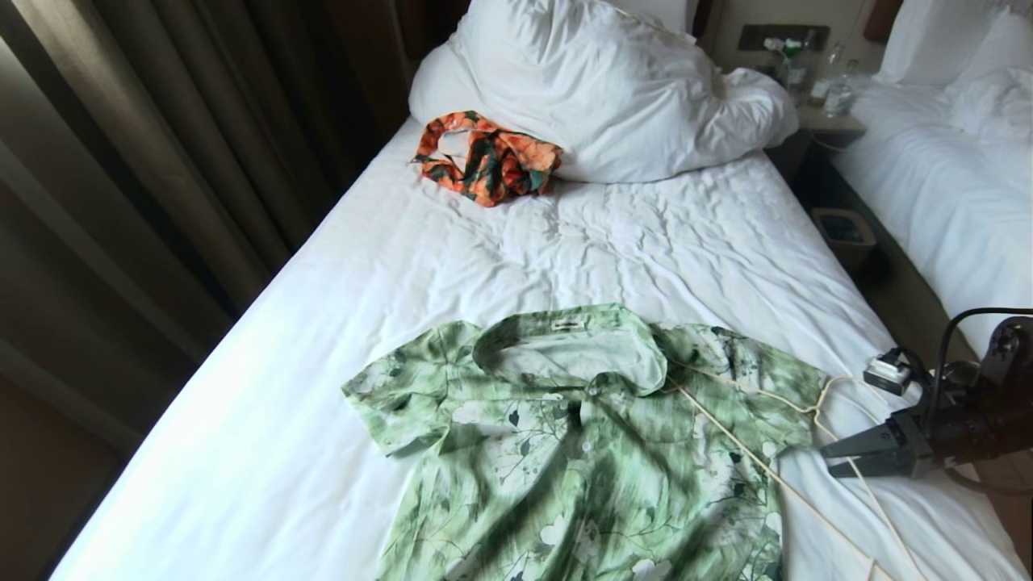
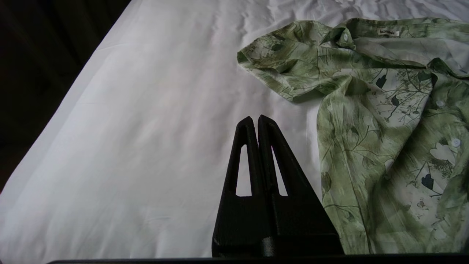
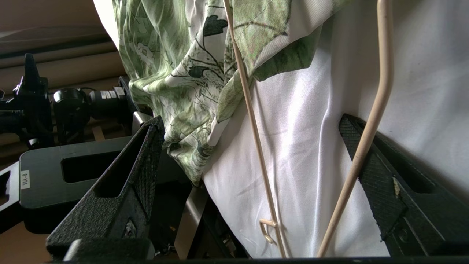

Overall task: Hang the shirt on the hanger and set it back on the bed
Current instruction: Lift the shirt and hanger

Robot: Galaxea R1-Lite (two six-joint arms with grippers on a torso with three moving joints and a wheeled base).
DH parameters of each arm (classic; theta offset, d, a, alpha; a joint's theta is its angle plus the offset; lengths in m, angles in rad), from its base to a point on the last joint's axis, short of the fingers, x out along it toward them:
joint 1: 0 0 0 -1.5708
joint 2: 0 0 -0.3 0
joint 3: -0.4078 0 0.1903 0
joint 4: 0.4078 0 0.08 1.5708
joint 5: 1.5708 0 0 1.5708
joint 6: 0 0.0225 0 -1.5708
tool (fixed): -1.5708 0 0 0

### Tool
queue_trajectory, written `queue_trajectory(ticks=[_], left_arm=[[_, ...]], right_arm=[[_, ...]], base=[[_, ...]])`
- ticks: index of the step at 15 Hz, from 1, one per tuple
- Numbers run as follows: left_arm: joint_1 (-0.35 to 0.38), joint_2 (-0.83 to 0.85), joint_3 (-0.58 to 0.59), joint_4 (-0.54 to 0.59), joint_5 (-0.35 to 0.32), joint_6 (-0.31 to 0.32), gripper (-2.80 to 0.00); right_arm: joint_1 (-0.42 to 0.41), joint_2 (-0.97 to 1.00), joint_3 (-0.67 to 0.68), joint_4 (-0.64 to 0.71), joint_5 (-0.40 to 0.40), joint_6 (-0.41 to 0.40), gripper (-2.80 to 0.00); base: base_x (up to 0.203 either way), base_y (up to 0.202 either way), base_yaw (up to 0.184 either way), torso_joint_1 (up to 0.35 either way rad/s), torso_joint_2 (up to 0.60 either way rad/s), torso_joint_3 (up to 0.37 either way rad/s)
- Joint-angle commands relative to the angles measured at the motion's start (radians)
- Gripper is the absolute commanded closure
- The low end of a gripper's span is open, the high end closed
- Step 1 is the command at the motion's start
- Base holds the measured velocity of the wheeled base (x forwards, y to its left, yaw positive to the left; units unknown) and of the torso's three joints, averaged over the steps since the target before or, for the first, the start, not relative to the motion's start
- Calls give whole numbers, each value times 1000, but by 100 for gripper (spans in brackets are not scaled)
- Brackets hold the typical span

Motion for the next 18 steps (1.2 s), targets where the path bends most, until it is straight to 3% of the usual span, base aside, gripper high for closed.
queue_trajectory(ticks=[1, 4, 8, 17, 18], left_arm=[[0, 0, 2, -1, 0, -1, 0], [0, 0, 2, 1, 0, -1, 0], [0, 0, 2, 0, 0, -1, 0], [0, 0, 2, 0, 0, -1, 0], [0, 0, 2, -1, 0, -1, 0]], right_arm=[[3, -10, 29, -34, 2, 7, -280], [0, -29, 151, -217, -4, 44, -280], [4, -82, 336, -575, 1, 132, -280], [42, -119, 356, -587, 5, 151, -280], [42, -121, 356, -587, 5, 151, 0]], base=[[0, 0, 0, 0, 0, 0], [0, 0, 0, 0, 0, 0], [0, 0, 0, 0, 0, 0], [0, 0, 0, 0, 0, 0], [0, 0, 0, 0, 0, 0]])
